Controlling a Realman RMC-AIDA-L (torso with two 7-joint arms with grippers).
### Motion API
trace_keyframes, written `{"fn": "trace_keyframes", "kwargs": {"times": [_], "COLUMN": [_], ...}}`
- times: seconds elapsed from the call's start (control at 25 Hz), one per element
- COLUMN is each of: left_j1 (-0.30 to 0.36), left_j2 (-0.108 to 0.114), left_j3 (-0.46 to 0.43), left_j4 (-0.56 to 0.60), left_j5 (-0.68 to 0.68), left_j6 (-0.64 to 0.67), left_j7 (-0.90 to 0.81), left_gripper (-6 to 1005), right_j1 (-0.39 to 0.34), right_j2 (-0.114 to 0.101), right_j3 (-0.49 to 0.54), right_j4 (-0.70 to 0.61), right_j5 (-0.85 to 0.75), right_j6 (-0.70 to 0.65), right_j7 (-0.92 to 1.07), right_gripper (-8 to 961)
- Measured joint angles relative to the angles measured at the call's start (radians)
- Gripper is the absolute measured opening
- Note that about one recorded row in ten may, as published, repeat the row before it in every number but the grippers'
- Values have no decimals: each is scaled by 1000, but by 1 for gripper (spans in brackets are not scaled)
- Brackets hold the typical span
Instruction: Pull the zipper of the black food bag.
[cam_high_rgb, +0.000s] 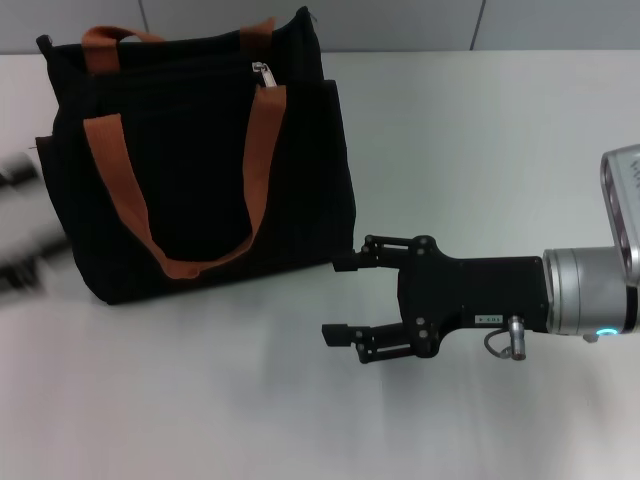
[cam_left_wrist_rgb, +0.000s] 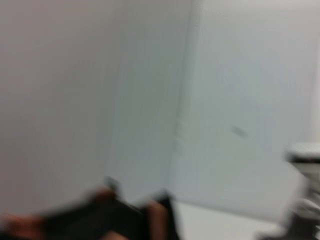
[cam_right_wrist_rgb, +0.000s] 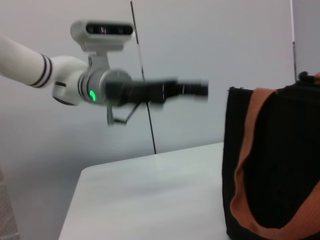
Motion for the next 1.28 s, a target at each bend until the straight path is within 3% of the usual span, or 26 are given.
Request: {"fn": "trace_keyframes", "kwargs": {"times": [0.08,0.4,0.6,1.28], "left_j1": [0,-27,-26,-18], "left_j2": [-10,-29,-36,-39], "left_j3": [75,91,91,93], "left_j4": [-46,-99,-101,-103], "left_j5": [57,195,203,205], "left_j6": [-1,-43,-42,-37], "left_j7": [79,129,129,133], "left_gripper": [810,832,832,832], "right_j1": [5,18,31,25], "right_j2": [0,6,8,9], "right_j3": [-3,-24,-76,-68], "right_j4": [15,54,64,71], "right_j5": [0,2,6,10], "right_j6": [-3,-20,-16,-22], "right_j7": [-14,-69,-73,-75], "right_gripper": [826,826,826,826]}}
